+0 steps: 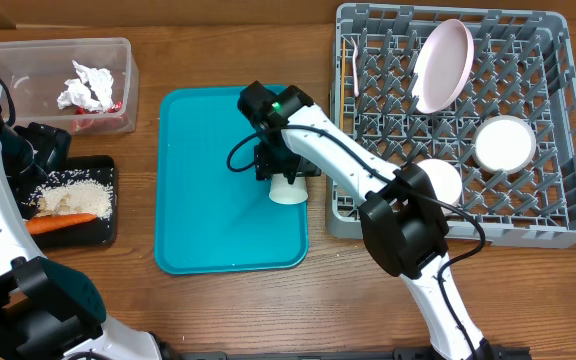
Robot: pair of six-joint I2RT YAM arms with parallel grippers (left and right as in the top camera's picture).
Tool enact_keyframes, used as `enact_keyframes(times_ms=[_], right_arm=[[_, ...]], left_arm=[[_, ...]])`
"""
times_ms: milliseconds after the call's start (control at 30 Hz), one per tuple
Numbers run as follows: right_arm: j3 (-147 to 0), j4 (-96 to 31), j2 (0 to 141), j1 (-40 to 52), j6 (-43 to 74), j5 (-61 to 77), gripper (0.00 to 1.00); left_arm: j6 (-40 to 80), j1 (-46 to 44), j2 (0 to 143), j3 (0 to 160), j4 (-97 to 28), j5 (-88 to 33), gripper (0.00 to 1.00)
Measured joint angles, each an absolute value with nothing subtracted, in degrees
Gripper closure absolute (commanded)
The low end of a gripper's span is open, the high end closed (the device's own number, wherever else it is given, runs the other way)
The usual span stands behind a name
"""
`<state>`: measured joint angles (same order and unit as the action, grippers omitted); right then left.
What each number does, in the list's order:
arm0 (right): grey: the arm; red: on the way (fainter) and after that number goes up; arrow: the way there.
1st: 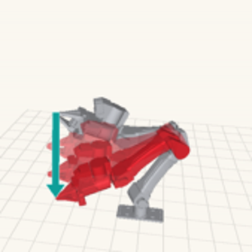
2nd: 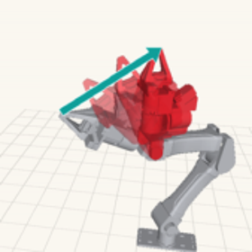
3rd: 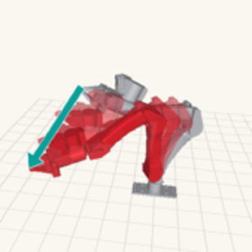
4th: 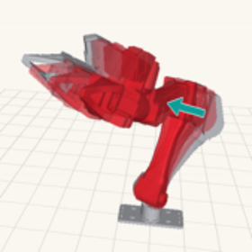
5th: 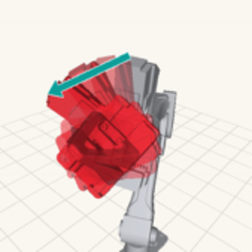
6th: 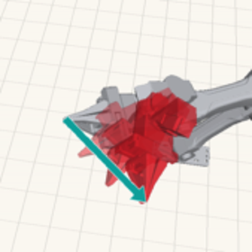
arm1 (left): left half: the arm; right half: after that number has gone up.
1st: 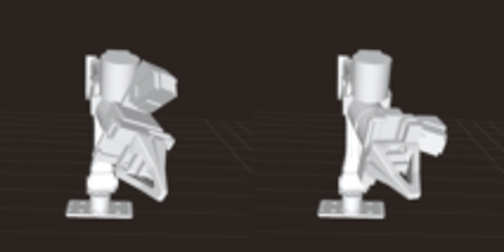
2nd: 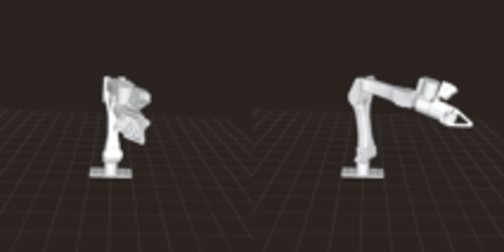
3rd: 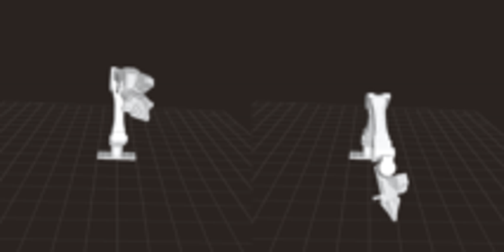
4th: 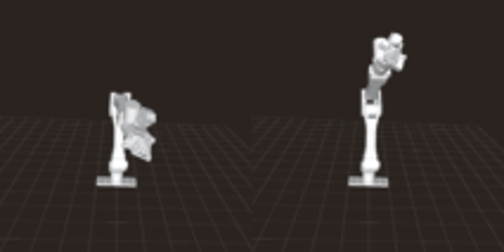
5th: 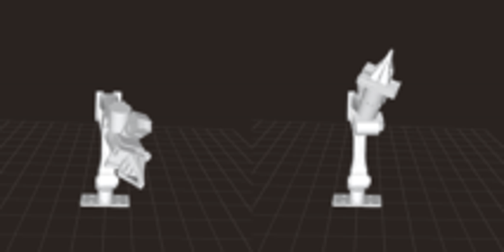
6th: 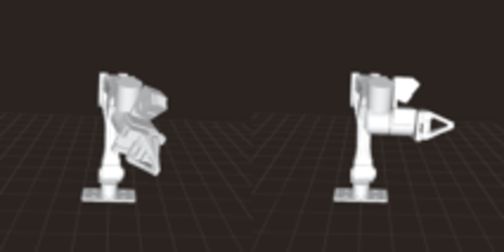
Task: Sort waste into correct bins and load items into the dishwasher rack
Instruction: 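Lift the white cup and carry it right over the dish rack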
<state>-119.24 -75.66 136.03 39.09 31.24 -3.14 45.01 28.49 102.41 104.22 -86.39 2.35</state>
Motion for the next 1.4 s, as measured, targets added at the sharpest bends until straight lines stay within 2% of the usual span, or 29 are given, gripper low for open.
enact_keyframes(times_ms=[67, 167, 533, 933, 1100, 1400], right_arm=[[-119.2, -75.7, 136.0, 39.3, 31.1, -3.2, 0.51], [-119.3, -75.8, 135.9, 39.4, 31.5, -3.2, 0.56], [-122.5, -81.0, 136.3, 39.4, 31.5, -3.2, 0.56], [-150.5, -94.8, 136.7, 38.8, 30.0, -4.7, 0.56], [-160.5, -96.9, 136.1, 34.2, 28.2, -6.0, 0.56], [-161.5, -97.1, 133.1, 17.4, 24.1, -6.9, 0.55]], left_arm=[[45.0, 28.5, 102.4, 104.2, -86.4, 2.3, 0.00], [45.0, 28.5, 102.4, 104.2, -86.4, 2.3, 0.00], [45.0, 28.5, 102.4, 104.2, -86.4, 2.3, 0.00], [45.0, 28.5, 102.4, 104.2, -86.4, 2.3, 0.00], [45.0, 28.5, 102.4, 104.2, -86.4, 2.3, 0.00], [45.0, 28.5, 102.4, 104.2, -86.4, 2.3, 0.00]])
